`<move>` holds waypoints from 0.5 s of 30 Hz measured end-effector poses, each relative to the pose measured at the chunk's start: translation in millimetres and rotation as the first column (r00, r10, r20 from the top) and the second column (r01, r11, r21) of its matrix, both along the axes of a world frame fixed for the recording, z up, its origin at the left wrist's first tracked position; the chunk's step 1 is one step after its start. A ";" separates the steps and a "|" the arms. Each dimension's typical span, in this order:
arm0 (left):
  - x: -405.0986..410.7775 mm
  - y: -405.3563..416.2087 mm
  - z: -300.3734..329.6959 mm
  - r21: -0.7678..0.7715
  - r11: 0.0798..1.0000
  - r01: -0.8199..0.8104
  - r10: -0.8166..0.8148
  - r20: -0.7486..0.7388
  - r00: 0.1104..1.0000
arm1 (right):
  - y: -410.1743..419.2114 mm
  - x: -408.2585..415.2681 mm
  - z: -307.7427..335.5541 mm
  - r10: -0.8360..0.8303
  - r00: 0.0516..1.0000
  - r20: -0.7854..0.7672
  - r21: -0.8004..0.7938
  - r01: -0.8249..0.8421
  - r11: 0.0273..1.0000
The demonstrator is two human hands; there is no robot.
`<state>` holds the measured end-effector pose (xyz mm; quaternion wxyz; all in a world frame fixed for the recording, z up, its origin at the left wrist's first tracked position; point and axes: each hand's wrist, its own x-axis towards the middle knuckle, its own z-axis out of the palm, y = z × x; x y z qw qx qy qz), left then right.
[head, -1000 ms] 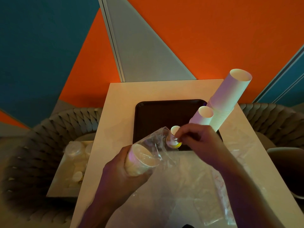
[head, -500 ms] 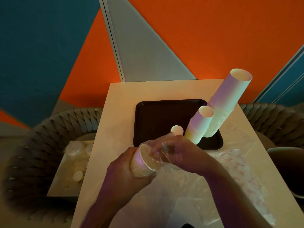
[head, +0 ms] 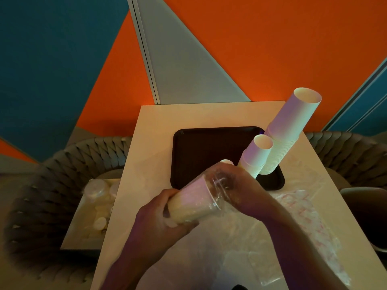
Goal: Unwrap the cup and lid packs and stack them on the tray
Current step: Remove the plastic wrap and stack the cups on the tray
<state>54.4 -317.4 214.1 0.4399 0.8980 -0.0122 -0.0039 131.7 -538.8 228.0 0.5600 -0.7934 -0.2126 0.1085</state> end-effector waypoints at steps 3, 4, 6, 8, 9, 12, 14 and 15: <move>0.2 -0.2 0.7 -0.017 1.000 0.002 -0.002 0.003 1.000 | -3.9 -0.9 3.7 0.035 0.997 -0.072 0.062 -0.030 0.998; 0.4 0.5 -0.1 -0.022 1.000 0.000 0.000 0.006 1.000 | -4.7 -1.1 5.5 0.061 0.994 -0.087 0.067 -0.055 0.996; 0.7 2.2 -1.3 -0.021 1.000 0.001 -0.001 0.001 1.000 | -7.6 -1.7 8.1 0.105 0.978 -0.180 0.121 -0.084 0.989; 0.5 4.4 -3.2 -0.008 1.000 0.001 -0.001 -0.012 1.000 | -11.7 -3.2 9.9 0.141 0.942 -0.303 0.170 -0.093 0.981; 0.0 5.4 -3.7 -0.006 1.000 0.001 -0.001 -0.020 1.000 | -13.5 -3.5 10.1 0.150 0.933 -0.326 0.146 -0.107 0.983; -1.3 4.2 -3.3 -0.012 1.000 0.014 -0.015 -0.023 1.000 | -15.0 -4.9 11.8 0.170 0.930 -0.326 0.103 -0.144 0.984; -2.1 1.8 -3.0 -0.003 1.000 0.031 -0.031 -0.018 0.999 | -14.1 -6.6 15.6 0.209 0.925 -0.317 0.108 -0.184 0.977; -2.6 1.0 -3.1 -0.002 0.999 0.039 -0.039 -0.018 0.999 | -13.7 -7.1 16.3 0.223 0.919 -0.325 0.103 -0.200 0.974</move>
